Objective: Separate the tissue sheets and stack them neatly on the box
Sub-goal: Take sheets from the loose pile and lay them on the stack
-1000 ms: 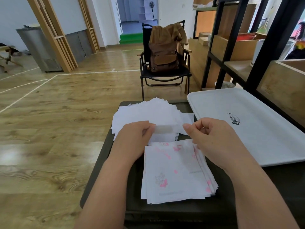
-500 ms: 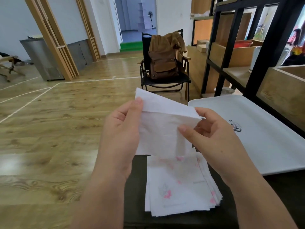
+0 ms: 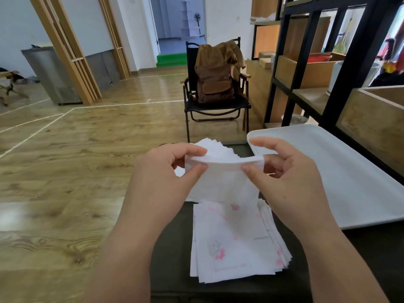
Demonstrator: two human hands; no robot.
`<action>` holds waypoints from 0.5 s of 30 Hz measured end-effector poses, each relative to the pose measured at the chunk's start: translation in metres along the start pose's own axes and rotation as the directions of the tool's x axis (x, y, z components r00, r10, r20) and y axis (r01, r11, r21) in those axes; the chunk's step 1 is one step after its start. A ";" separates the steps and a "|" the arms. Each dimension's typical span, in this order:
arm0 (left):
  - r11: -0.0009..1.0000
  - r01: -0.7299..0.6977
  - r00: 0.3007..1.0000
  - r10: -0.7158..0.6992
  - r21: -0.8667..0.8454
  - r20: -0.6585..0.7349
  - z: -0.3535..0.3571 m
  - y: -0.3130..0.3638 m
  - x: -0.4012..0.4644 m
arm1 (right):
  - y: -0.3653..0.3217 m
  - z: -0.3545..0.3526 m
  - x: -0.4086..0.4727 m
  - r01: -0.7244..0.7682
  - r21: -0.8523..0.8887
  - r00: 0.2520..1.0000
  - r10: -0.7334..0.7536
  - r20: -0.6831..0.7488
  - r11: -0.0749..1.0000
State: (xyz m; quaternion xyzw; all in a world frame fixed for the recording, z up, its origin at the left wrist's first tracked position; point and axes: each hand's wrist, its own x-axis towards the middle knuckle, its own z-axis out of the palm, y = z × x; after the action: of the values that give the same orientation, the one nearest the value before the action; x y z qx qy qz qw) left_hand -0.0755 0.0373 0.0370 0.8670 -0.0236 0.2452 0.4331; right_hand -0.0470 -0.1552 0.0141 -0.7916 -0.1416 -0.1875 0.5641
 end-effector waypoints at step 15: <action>0.980 0.017 0.987 0.015 -0.197 0.161 -0.028 0.030 -0.007 | -0.032 -0.028 -0.002 -0.162 0.369 0.970 0.080 0.229 0.915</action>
State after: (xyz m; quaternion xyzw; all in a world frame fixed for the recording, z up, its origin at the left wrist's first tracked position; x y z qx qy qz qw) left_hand -0.1002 0.0392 0.0703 0.8368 -0.0824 0.1701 0.5138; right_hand -0.0665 -0.1712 0.0488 -0.6878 -0.1847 -0.0361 0.7011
